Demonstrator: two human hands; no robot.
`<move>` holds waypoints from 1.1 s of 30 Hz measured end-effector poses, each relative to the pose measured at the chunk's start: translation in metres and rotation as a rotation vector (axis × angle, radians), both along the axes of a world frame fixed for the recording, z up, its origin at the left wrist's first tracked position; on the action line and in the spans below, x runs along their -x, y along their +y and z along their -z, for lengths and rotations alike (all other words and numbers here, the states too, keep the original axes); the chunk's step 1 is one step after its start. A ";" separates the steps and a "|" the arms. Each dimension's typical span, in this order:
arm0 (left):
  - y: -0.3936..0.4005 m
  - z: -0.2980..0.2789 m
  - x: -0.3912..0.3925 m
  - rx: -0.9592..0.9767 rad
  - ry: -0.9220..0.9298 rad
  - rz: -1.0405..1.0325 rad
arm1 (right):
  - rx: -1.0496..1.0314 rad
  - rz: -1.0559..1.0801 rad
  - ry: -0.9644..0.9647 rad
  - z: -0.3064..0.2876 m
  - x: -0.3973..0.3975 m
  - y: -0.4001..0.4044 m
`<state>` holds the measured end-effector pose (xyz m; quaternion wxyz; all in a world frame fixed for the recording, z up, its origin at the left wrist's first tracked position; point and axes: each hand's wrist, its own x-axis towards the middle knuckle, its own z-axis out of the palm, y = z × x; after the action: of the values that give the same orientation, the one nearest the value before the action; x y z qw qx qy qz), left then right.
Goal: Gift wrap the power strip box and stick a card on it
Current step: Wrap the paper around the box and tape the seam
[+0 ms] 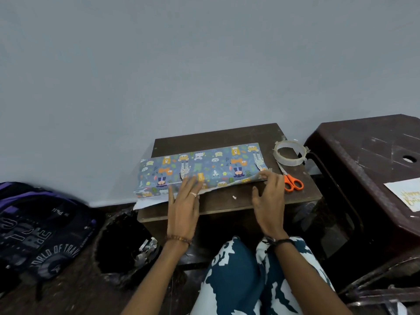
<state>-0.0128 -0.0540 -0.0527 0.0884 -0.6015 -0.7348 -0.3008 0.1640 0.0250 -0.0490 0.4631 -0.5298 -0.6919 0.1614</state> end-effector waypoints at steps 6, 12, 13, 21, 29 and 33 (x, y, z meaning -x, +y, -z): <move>-0.030 0.014 0.002 -0.116 -0.292 -0.331 | -0.011 0.036 -0.039 0.000 -0.013 0.009; -0.040 0.012 0.051 -0.309 -0.891 -0.621 | 0.083 -0.152 0.014 0.010 -0.015 0.018; -0.042 0.012 0.060 -0.302 -0.933 -0.606 | 0.092 -0.167 0.043 0.011 -0.015 0.019; -0.048 0.011 0.084 -0.250 -1.020 -0.305 | 0.195 -0.203 0.156 0.010 -0.019 0.026; -0.036 0.012 0.091 -0.316 -1.074 -0.183 | 0.192 -0.198 0.184 0.010 -0.018 0.028; -0.028 0.015 0.093 -0.273 -1.085 -0.181 | 0.217 -0.189 0.203 0.009 -0.019 0.028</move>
<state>-0.1058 -0.0818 -0.0682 -0.1994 -0.2787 -0.6780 -0.6503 0.1826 0.0534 -0.0584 0.4536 -0.4901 -0.6669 0.3306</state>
